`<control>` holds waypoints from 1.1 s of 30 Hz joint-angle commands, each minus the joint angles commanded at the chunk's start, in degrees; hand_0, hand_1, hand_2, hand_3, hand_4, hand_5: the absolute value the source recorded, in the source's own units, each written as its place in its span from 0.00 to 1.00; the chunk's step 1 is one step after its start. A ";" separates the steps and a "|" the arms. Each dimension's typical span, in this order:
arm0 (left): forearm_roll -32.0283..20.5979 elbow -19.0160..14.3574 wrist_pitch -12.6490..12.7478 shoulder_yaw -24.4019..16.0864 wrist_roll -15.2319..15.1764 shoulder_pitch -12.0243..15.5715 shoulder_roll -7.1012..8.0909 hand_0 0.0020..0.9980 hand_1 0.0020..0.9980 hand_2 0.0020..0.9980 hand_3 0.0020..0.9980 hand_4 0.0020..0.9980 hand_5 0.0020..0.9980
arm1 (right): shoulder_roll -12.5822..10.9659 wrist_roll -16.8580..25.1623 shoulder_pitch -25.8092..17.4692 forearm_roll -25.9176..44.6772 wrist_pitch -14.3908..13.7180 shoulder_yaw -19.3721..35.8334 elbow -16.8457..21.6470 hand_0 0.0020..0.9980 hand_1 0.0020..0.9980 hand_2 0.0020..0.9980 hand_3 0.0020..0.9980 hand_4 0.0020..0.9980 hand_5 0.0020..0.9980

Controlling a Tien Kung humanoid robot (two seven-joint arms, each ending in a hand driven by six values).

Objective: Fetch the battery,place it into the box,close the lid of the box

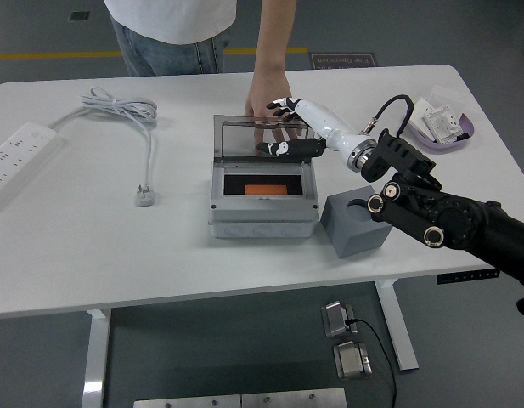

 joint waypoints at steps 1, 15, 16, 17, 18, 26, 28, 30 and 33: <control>-0.07 0.00 0.00 0.06 -0.02 0.02 0.01 0.67 0.73 0.68 0.63 0.63 0.18 | -0.33 -0.12 -0.11 -0.32 -0.08 0.00 0.81 0.78 0.78 0.81 0.86 0.93 0.59; -1.44 0.06 0.06 1.08 -0.41 0.36 0.03 0.67 0.73 0.69 0.63 0.63 0.19 | -5.55 -1.70 -3.52 -4.53 -1.36 -0.66 13.95 0.75 0.77 0.81 0.86 0.95 0.61; -1.49 0.06 0.07 1.12 -0.43 0.39 0.01 0.67 0.73 0.69 0.63 0.63 0.19 | -5.81 -1.90 -3.89 -4.83 -1.41 -0.61 14.69 0.75 0.77 0.81 0.86 0.95 0.61; -1.56 0.07 0.08 1.16 -0.46 0.41 -0.01 0.67 0.73 0.69 0.63 0.63 0.19 | -6.10 -2.13 -4.32 -5.16 -1.44 -0.54 15.50 0.75 0.77 0.81 0.86 0.95 0.61; -1.63 0.08 0.08 1.21 -0.48 0.42 -0.02 0.67 0.73 0.69 0.63 0.63 0.18 | -6.29 -2.30 -4.67 -5.44 -1.45 -0.45 16.08 0.75 0.76 0.80 0.85 0.95 0.61; -1.84 0.12 0.15 1.36 -0.61 0.64 -0.09 0.67 0.73 0.69 0.63 0.63 0.18 | -7.22 -3.39 -7.65 -7.39 -1.38 0.74 19.70 0.73 0.76 0.80 0.85 0.95 0.61; -1.89 0.13 0.17 1.40 -0.65 0.68 -0.11 0.67 0.73 0.69 0.63 0.63 0.18 | -7.31 -3.58 -8.34 -7.72 -1.39 1.14 20.24 0.73 0.76 0.80 0.85 0.95 0.61; -2.02 0.13 0.18 1.51 -0.69 0.72 -0.14 0.67 0.73 0.69 0.63 0.63 0.18 | -7.41 -3.72 -9.08 -7.98 -1.40 1.53 20.82 0.74 0.76 0.80 0.85 0.95 0.61; -1.86 0.12 0.18 1.38 -0.65 0.81 -0.22 0.67 0.73 0.69 0.63 0.63 0.18 | -7.41 -3.86 -10.06 -8.25 -1.40 1.91 21.32 0.74 0.76 0.80 0.85 0.95 0.61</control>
